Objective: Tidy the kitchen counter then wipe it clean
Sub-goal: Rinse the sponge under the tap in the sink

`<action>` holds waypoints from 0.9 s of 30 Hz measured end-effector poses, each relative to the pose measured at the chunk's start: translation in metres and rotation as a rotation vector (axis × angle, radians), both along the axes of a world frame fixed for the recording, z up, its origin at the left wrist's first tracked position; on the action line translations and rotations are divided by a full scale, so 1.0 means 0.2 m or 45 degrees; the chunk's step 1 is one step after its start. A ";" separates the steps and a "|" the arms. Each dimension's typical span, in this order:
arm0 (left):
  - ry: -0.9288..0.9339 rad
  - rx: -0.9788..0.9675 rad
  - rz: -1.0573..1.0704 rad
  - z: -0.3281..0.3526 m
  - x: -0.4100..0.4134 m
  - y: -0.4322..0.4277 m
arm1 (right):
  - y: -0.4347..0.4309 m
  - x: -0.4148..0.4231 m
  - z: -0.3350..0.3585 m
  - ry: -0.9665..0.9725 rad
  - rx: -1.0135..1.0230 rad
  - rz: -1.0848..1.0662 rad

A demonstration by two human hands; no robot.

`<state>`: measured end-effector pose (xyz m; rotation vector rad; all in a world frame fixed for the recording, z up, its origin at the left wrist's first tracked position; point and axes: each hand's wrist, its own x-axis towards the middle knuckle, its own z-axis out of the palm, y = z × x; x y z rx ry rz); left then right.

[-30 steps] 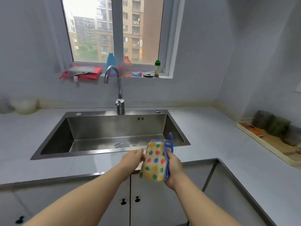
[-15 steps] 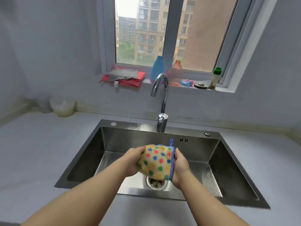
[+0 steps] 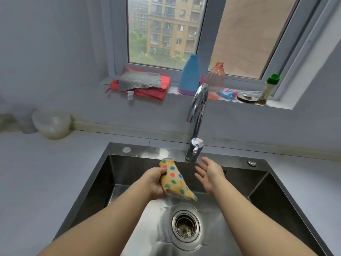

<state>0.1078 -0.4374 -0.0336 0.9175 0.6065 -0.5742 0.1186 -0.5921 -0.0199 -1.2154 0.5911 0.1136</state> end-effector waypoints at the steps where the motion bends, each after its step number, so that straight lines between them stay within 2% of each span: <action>1: 0.012 -0.001 -0.022 0.00 0.02 0.00 | 0.01 0.04 0.02 -0.018 0.053 0.013; 5: 0.063 0.028 -0.027 -0.02 0.07 -0.01 | 0.03 0.17 0.06 -0.020 0.239 0.016; 9: 0.066 0.002 0.000 -0.01 0.10 -0.03 | 0.01 0.22 0.08 0.022 0.273 0.016; 13: 0.077 -0.022 0.021 -0.01 0.10 -0.07 | -0.05 0.24 0.09 -0.054 0.439 -0.015; 15: 0.081 -0.025 0.035 -0.01 0.10 -0.09 | -0.06 0.21 0.07 -0.053 0.357 0.009; 18: 0.088 -0.020 0.062 -0.04 0.10 -0.10 | -0.05 0.10 -0.10 0.172 -0.036 0.151; 19: 0.100 -0.017 0.059 -0.05 0.09 -0.10 | -0.04 0.04 -0.18 0.303 -0.063 0.222; 21: 0.116 0.022 0.041 -0.08 0.07 -0.11 | -0.02 -0.05 -0.30 0.513 0.029 0.395; 23: 0.146 0.083 0.008 -0.14 0.05 -0.11 | -0.01 -0.07 -0.42 0.605 0.173 0.468; 25: 0.147 0.157 -0.016 -0.19 0.04 -0.11 | 0.02 -0.06 -0.46 0.583 0.274 0.370; 27: 0.186 0.235 -0.011 -0.25 0.04 -0.12 | 0.03 -0.04 -0.48 0.448 0.264 0.244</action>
